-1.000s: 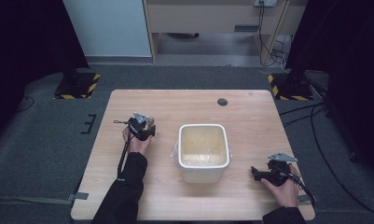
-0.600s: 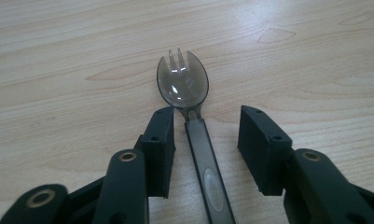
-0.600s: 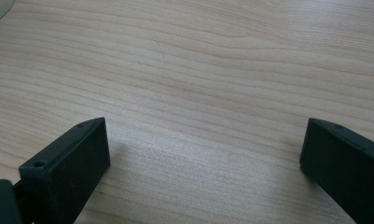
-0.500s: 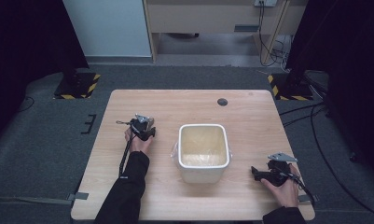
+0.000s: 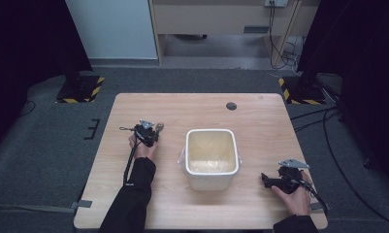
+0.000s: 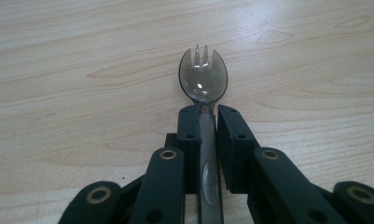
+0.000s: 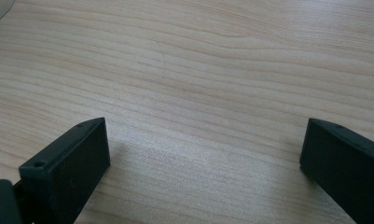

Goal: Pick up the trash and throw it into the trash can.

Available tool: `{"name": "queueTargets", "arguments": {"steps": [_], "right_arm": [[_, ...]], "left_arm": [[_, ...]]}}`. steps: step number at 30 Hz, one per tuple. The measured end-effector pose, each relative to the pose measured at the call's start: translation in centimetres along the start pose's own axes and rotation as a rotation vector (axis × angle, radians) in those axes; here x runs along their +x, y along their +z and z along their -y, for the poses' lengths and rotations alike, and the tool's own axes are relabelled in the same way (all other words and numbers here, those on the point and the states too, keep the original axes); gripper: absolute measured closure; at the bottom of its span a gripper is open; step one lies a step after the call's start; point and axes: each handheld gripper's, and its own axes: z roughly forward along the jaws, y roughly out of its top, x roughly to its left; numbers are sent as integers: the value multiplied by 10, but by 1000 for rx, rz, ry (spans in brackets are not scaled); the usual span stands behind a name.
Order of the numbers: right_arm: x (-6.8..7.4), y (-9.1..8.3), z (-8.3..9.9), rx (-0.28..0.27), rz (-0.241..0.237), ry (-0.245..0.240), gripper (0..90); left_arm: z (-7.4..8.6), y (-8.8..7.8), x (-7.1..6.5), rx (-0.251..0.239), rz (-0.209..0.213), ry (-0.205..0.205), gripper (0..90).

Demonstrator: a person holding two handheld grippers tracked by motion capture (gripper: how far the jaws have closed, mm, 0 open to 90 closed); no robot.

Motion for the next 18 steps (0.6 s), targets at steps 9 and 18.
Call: {"name": "queueTargets", "arguments": {"steps": [9, 18], "right_arm": [[0, 0, 0, 0, 0, 0, 16], [0, 0, 0, 0, 0, 0, 16]], "left_arm": [[0, -9, -3, -8, 21, 2, 797], [-10, -40, -5, -95, 68, 2, 797]]}}
